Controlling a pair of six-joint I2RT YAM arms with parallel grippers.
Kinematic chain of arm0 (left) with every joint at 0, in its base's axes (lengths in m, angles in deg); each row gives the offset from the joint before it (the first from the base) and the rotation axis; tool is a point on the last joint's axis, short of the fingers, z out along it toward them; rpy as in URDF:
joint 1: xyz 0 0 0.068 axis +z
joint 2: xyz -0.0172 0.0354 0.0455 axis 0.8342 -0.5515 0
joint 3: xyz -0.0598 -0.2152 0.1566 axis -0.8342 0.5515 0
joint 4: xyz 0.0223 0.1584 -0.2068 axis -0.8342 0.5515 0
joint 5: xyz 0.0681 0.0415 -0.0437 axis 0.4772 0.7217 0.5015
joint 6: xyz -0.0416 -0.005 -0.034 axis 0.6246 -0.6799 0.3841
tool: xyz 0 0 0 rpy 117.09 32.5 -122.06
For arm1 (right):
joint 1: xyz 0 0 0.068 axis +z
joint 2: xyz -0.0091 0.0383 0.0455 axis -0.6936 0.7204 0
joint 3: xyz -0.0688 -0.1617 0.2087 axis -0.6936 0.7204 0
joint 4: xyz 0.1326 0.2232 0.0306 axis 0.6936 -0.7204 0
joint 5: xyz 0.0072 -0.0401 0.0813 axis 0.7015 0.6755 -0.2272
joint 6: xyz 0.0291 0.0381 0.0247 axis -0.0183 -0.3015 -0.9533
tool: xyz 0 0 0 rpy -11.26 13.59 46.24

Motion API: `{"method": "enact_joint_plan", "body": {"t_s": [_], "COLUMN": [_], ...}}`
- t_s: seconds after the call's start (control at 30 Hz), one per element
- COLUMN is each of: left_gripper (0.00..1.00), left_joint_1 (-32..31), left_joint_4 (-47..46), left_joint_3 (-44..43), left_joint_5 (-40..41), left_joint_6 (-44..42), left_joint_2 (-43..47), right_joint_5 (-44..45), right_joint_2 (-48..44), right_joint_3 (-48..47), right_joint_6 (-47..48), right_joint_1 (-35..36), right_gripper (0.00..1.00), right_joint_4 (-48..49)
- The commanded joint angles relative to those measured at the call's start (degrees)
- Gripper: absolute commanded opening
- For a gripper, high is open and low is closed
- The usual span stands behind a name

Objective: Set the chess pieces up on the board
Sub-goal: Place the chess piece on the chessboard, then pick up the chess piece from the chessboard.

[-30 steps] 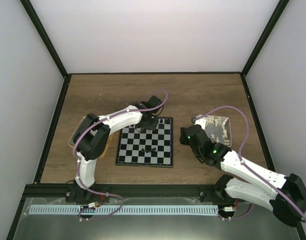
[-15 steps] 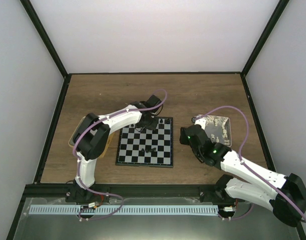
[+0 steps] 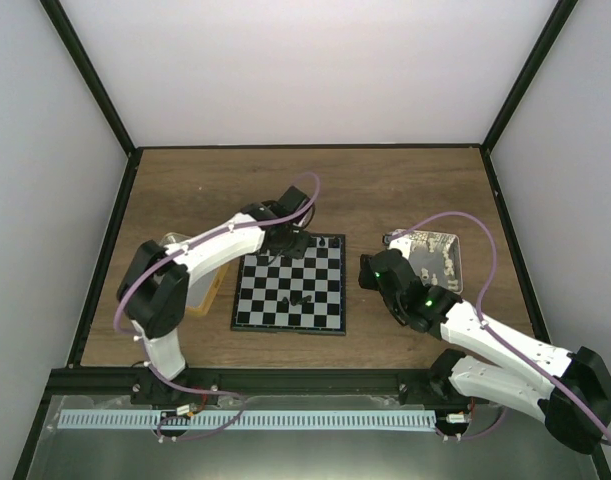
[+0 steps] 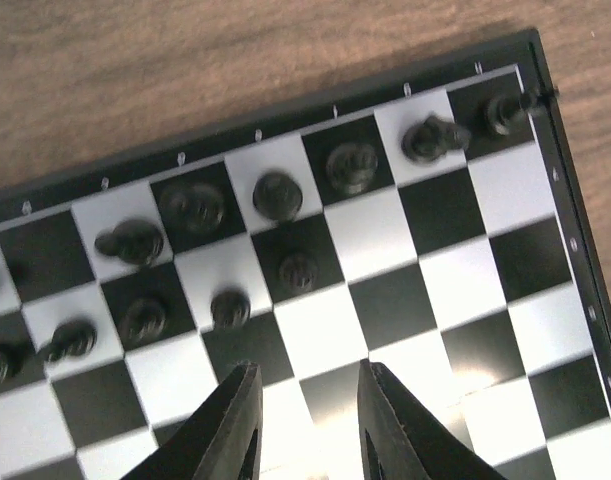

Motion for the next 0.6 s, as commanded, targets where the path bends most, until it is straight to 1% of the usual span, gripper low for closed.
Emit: {"method": "enact_joint_plan", "body": {"t_s": [0.0, 0.07, 0.2, 0.4, 0.57], "left_gripper": [0.29, 0.30, 0.30, 0.30, 0.32], "left_joint_1": [-0.8, -1.5, -2.9, -4.7, -5.4], "left_joint_4": [1.1, 1.3, 2.5, 3.3, 3.2], "left_joint_3": [5.6, 8.7, 13.1, 17.0, 18.0], "left_joint_5": [-2.9, -3.8, -4.2, -7.3, -7.5], "left_joint_6": [0.6, 0.6, -0.2, -0.9, -2.5], "left_joint_2": [6.1, 8.5, 10.1, 10.4, 9.7], "right_joint_5": [1.3, 1.3, 2.2, 3.9, 4.0], "right_joint_2": [-0.1, 0.0, 0.1, -0.9, -1.6], "right_joint_3": [0.7, 0.9, 1.1, 1.1, 1.2], "right_joint_6": [-0.3, -0.4, -0.7, -0.5, -1.0], "right_joint_1": [-0.5, -0.5, -0.5, -0.5, -0.5], "right_gripper": [0.44, 0.44, 0.44, 0.44, 0.44], "right_joint_4": [1.1, 1.3, 1.3, 0.9, 0.3]}}
